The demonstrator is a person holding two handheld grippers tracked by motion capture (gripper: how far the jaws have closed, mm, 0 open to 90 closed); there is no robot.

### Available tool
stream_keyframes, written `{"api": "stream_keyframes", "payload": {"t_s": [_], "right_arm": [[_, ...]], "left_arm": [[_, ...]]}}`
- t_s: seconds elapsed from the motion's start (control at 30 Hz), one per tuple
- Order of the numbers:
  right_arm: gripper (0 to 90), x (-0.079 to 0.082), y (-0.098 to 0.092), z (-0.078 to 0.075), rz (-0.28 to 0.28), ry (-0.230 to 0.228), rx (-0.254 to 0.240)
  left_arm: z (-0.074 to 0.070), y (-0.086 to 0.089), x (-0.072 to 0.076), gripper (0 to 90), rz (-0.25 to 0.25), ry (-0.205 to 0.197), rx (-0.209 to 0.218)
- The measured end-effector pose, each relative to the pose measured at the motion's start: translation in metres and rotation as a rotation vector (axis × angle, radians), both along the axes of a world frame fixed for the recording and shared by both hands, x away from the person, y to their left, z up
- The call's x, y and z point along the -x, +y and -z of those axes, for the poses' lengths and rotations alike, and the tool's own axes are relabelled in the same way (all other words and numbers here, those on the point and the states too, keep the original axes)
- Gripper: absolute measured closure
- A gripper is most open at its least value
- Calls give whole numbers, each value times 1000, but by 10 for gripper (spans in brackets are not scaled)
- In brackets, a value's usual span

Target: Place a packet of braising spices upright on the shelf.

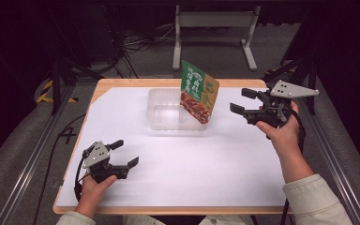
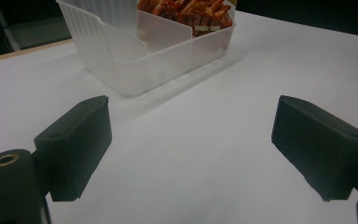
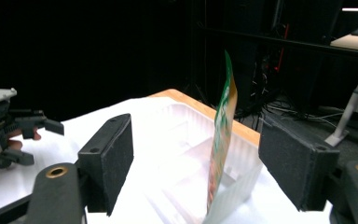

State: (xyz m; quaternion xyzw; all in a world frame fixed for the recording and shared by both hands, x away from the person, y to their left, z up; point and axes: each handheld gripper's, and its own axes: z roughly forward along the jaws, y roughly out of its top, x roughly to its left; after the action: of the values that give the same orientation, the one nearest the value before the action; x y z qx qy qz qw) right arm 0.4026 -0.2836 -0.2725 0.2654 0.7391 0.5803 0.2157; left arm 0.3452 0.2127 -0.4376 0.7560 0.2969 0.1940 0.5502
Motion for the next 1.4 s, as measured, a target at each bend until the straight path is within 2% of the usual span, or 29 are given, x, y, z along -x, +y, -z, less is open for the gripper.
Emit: {"api": "stream_keyframes", "payload": {"t_s": [0.13, 0.33, 0.5, 0.63, 1.13, 1.4], "right_arm": [[265, 10, -7, 10, 30, -12, 40], [263, 23, -15, 23, 26, -14, 40], [263, 33, -19, 37, 19, -16, 15], [271, 39, -22, 53, 9, -18, 19], [284, 51, -32, 105, 17, -9, 16], [288, 55, -33, 128, 27, 2, 47]], "left_arm": [[0, 0, 0, 128, 1, 3, -1], [0, 0, 1, 130, 1, 1, 0], [0, 2, 3, 130, -3, 0, 7], [0, 4, 5, 130, -7, 0, 6], [-1, 5, 6, 130, -9, -1, 7], [-1, 4, 5, 127, -4, -1, 12]]}}
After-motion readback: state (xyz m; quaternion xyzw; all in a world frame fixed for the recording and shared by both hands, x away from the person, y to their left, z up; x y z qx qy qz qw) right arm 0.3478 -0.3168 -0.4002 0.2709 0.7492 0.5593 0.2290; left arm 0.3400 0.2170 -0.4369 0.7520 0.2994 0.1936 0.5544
